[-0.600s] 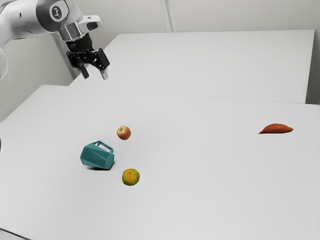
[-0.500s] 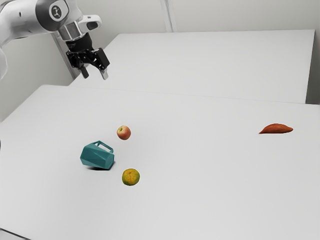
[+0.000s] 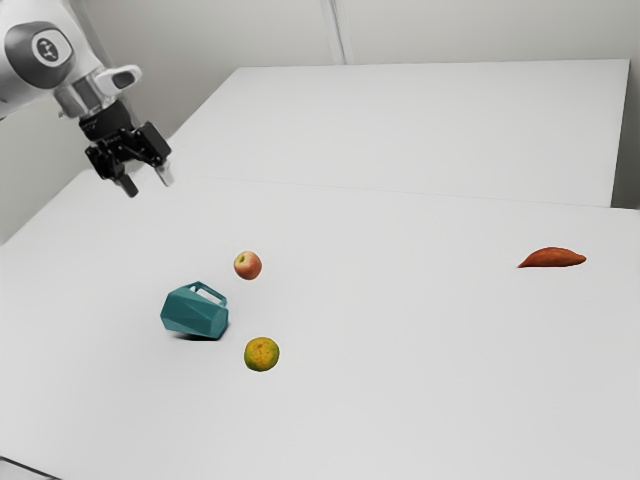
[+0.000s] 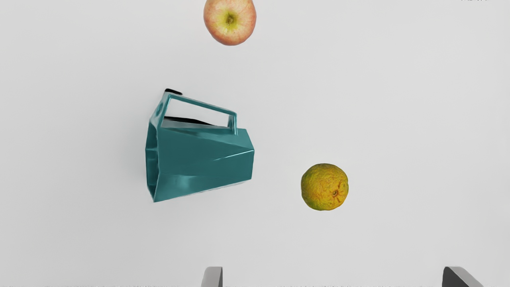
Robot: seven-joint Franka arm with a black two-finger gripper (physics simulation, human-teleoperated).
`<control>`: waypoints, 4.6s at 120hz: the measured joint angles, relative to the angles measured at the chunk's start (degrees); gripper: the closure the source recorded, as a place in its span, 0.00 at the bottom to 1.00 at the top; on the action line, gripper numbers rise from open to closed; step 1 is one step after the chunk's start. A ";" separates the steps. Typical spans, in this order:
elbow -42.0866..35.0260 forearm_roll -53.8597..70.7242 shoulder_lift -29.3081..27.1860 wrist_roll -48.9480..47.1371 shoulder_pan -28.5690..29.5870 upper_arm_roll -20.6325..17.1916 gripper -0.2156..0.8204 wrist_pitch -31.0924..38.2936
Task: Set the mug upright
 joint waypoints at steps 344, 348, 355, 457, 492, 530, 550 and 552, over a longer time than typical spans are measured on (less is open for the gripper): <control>-24.65 19.87 3.97 1.34 4.03 -22.27 0.96 38.16; -25.04 20.41 4.22 0.30 3.78 -22.35 0.96 39.19; -25.50 21.08 4.67 -1.42 3.58 -22.40 0.96 40.74; -25.75 20.67 2.75 -12.20 2.16 -23.51 0.28 43.88; -4.16 17.76 3.03 -12.07 1.91 -22.48 0.23 25.40; 4.33 16.38 3.95 -9.33 1.91 -19.49 0.21 11.16; 4.37 15.29 3.81 -8.25 1.76 -19.20 0.21 8.24; 4.37 15.13 3.82 -8.15 1.80 -19.17 0.21 8.07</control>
